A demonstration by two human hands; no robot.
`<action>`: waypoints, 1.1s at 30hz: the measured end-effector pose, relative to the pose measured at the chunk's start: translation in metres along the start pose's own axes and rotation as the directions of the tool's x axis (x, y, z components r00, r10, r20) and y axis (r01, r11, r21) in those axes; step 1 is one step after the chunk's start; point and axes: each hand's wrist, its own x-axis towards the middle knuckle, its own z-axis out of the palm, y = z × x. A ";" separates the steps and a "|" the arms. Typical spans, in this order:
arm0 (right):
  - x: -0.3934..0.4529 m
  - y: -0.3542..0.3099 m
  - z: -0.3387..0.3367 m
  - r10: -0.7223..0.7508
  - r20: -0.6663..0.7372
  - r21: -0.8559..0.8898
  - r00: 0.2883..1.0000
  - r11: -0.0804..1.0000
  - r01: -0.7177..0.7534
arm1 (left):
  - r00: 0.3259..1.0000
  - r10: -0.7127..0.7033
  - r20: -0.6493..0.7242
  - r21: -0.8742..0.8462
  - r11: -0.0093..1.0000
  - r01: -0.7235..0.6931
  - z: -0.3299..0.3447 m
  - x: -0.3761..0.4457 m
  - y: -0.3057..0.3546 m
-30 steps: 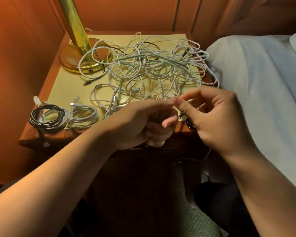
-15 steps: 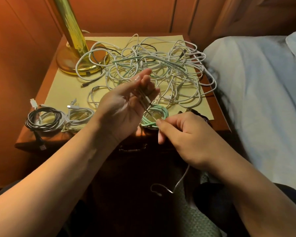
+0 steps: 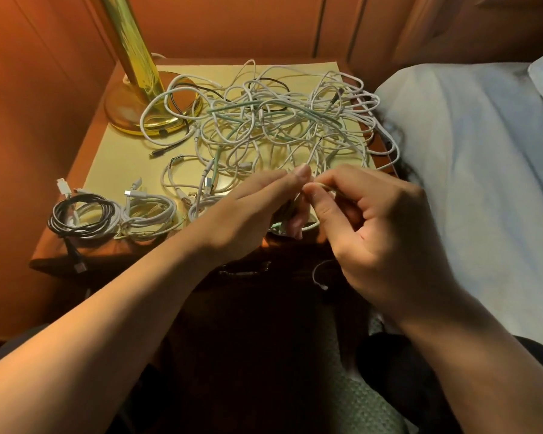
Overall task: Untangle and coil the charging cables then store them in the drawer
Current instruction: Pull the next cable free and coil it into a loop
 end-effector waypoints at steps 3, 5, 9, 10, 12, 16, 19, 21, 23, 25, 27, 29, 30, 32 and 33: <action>0.002 0.006 -0.004 -0.042 -0.073 -0.056 0.996 0.998 0.038 | 0.997 -0.038 0.063 -0.061 0.997 0.042 0.002 0.000 -0.001; 0.004 0.010 -0.007 -0.044 -0.101 -0.042 0.994 0.998 0.040 | 0.990 -0.077 0.122 -0.089 0.992 0.088 0.005 0.001 0.000; 0.006 0.021 -0.010 0.007 -0.134 -0.012 0.991 1.000 -0.009 | 0.975 -0.073 0.211 -0.212 0.970 0.119 0.010 -0.002 0.000; 0.007 0.022 -0.010 0.036 -0.136 0.004 0.990 0.999 -0.036 | 0.971 -0.075 0.229 -0.260 0.956 0.135 0.010 -0.002 -0.001; 0.008 0.023 -0.008 0.086 -0.136 0.044 0.987 0.996 -0.081 | 0.954 -0.079 0.291 -0.339 0.923 0.180 0.011 -0.004 -0.002; 0.009 0.032 0.000 0.203 -0.019 0.217 0.979 0.957 -0.194 | 0.915 -0.045 0.400 -0.439 0.867 0.235 0.009 -0.003 -0.004; 0.011 0.028 0.002 0.286 0.226 0.320 0.931 0.881 -0.348 | 0.910 0.013 0.414 -0.551 0.800 0.239 0.012 -0.006 -0.001; 0.014 0.021 0.003 0.354 0.430 0.394 0.830 0.754 -0.526 | 0.925 0.054 0.376 -0.631 0.746 0.214 0.016 -0.006 0.001; 0.015 0.021 0.002 0.367 0.501 0.351 0.784 0.742 -0.571 | 0.961 0.059 0.271 -0.706 0.690 0.157 0.018 -0.002 0.001; 0.015 0.019 0.001 0.356 0.524 0.166 0.774 0.848 -0.503 | 0.990 0.046 0.130 -0.791 0.607 0.076 0.017 0.000 0.002; 0.012 0.016 0.000 0.385 0.560 0.067 0.734 0.862 -0.502 | 1.000 -0.005 -0.014 -0.850 0.527 -0.009 0.013 0.003 0.003; 0.010 0.012 -0.001 0.416 0.556 0.031 0.719 0.855 -0.518 | 0.990 -0.066 -0.126 -0.860 0.504 -0.076 0.009 0.005 0.003; 0.010 0.009 -0.002 0.411 0.551 0.021 0.726 0.863 -0.504 | 0.980 -0.089 -0.180 -0.853 0.509 -0.111 0.006 0.007 0.003; 0.008 0.006 -0.004 0.389 0.549 0.042 0.740 0.871 -0.490 | 0.951 -0.122 -0.283 -0.824 0.538 -0.176 0.000 0.011 0.002; 0.006 0.005 -0.006 0.378 0.553 0.054 0.742 0.873 -0.484 | 0.934 -0.130 -0.334 -0.789 0.581 -0.201 -0.003 0.012 0.001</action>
